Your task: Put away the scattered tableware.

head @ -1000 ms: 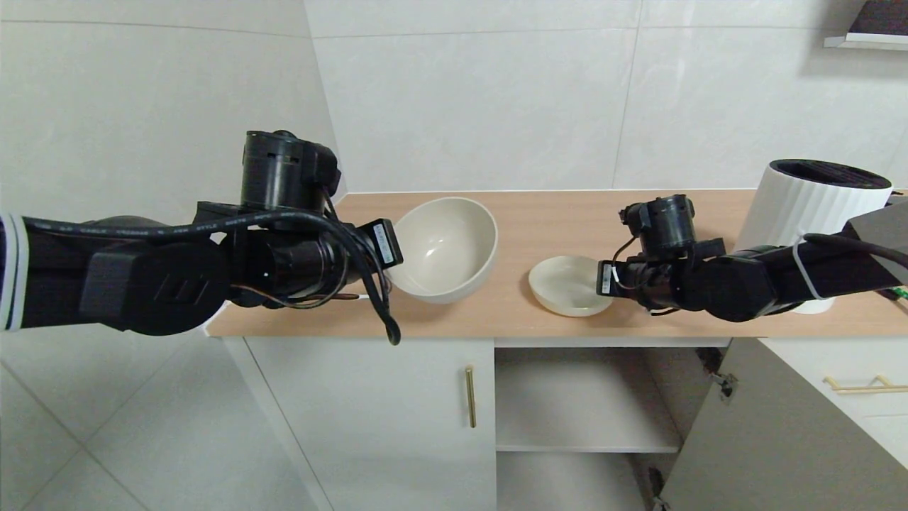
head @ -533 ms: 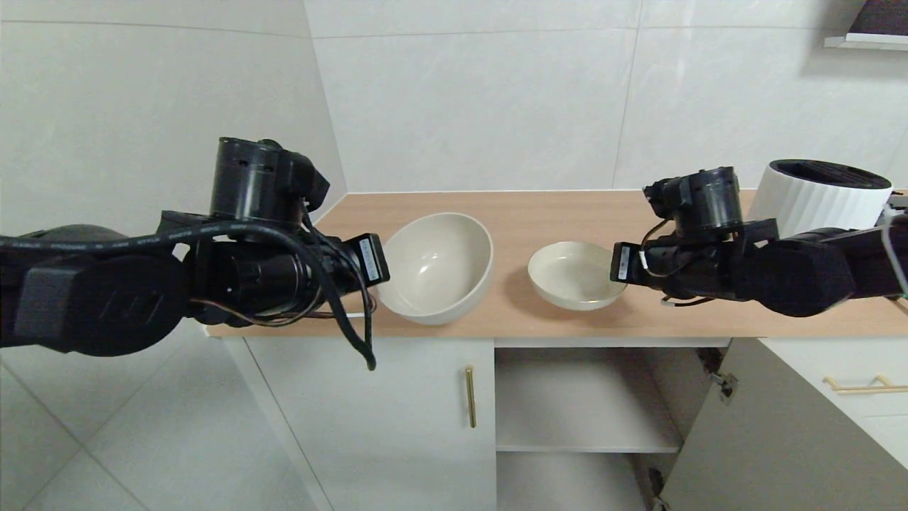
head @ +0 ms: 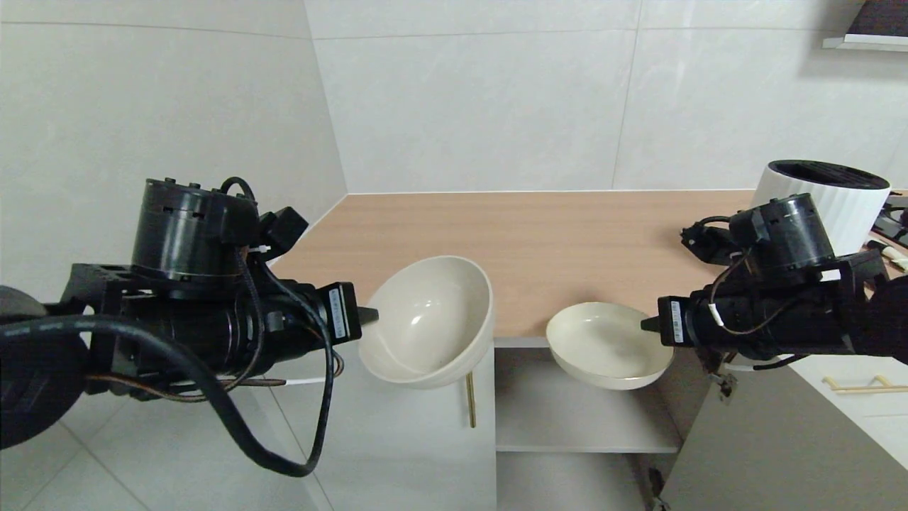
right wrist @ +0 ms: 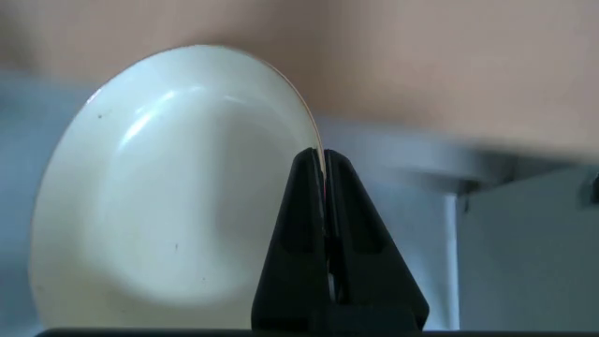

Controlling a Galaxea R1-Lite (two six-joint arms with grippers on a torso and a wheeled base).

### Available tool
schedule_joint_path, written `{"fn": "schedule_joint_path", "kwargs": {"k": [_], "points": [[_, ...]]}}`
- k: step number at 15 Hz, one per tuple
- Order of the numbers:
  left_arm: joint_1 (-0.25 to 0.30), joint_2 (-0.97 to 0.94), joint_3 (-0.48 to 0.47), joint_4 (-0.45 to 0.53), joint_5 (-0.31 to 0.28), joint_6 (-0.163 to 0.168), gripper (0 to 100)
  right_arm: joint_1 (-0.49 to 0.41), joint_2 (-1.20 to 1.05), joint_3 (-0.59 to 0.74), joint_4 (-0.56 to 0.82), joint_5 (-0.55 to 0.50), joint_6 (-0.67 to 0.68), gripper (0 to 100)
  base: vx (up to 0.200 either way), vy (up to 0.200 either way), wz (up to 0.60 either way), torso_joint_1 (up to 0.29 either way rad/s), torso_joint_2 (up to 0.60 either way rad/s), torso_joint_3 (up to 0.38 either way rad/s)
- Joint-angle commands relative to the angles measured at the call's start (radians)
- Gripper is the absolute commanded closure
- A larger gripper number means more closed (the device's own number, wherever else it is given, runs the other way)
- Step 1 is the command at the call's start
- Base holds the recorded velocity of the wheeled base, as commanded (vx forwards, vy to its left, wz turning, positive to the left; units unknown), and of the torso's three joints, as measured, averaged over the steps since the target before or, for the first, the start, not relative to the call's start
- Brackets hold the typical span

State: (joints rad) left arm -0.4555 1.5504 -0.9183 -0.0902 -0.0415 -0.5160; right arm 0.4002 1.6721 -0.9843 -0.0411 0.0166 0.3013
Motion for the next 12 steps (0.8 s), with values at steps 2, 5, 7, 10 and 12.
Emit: {"fn": "schedule_joint_path", "kwargs": {"k": [2,5,7,10,12], "points": [[0.0,0.003,0.036,0.0,-0.008,0.013,100,0.0,-0.048,0.047,-0.002,0.005,-0.014,100,0.0,0.0,0.0,0.0,0.0,0.0],[-0.003,0.036,0.036,0.0,-0.009,0.014,100,-0.011,-0.048,0.044,-0.008,0.006,-0.016,100,-0.2,0.0,0.0,0.004,0.0,0.004],[-0.006,0.046,0.036,0.0,-0.009,0.014,100,-0.012,-0.043,0.042,-0.01,-0.001,-0.016,100,0.0,0.0,0.0,0.0,0.0,0.0],[-0.014,0.053,0.036,0.0,-0.008,0.016,100,-0.018,-0.031,0.049,-0.042,-0.004,-0.016,100,0.0,0.0,0.0,0.0,0.0,0.0],[-0.014,0.059,0.036,-0.002,-0.008,0.016,100,-0.018,-0.02,0.049,-0.043,-0.004,-0.016,100,0.0,0.0,0.0,0.0,0.0,0.0]]}}
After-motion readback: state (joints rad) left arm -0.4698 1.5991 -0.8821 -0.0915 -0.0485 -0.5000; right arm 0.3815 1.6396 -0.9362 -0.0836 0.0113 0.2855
